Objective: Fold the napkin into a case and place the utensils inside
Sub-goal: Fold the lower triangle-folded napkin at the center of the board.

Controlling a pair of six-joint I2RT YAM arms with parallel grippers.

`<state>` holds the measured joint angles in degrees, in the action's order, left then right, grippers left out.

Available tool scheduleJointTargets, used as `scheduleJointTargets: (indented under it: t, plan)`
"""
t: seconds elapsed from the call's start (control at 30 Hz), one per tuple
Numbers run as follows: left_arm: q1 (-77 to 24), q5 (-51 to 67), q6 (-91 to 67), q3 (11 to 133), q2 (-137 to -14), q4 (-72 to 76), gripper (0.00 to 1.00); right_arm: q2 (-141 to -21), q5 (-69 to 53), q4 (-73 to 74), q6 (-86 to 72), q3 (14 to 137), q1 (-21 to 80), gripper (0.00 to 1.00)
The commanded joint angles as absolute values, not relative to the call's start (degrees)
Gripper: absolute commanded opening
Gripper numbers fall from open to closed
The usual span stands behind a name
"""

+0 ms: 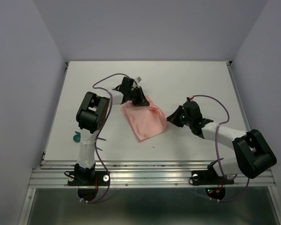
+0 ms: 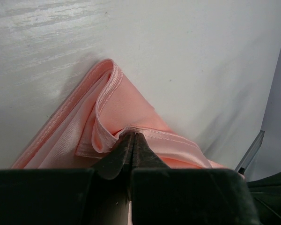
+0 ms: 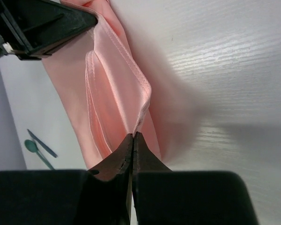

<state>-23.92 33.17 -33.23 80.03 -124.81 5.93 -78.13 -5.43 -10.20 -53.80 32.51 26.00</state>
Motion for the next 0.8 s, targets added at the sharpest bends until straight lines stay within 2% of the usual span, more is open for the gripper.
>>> scheduleJointTargets:
  t: [0.0, 0.57, 0.7, 0.77]
  plan:
    - [-23.7, 25.7, -29.4, 78.5, -130.1, -2.6, 0.05, -77.2, 2.1, -5.2, -46.8, 35.2, 29.5, 0.01]
    - [-23.6, 25.4, -28.9, 78.9, -130.3, -3.4, 0.05, -79.8, 17.6, -0.4, -36.2, 38.1, 44.8, 0.03]
    - [-23.6, 25.3, -28.8, 78.9, -130.1, -3.4, 0.05, -79.7, 19.5, -0.9, -32.1, 39.0, 47.2, 0.21]
    - [-23.6, 25.4, -28.7, 78.9, -130.2, -3.5, 0.05, -79.0, 20.1, -1.8, -27.0, 39.5, 48.3, 0.26]
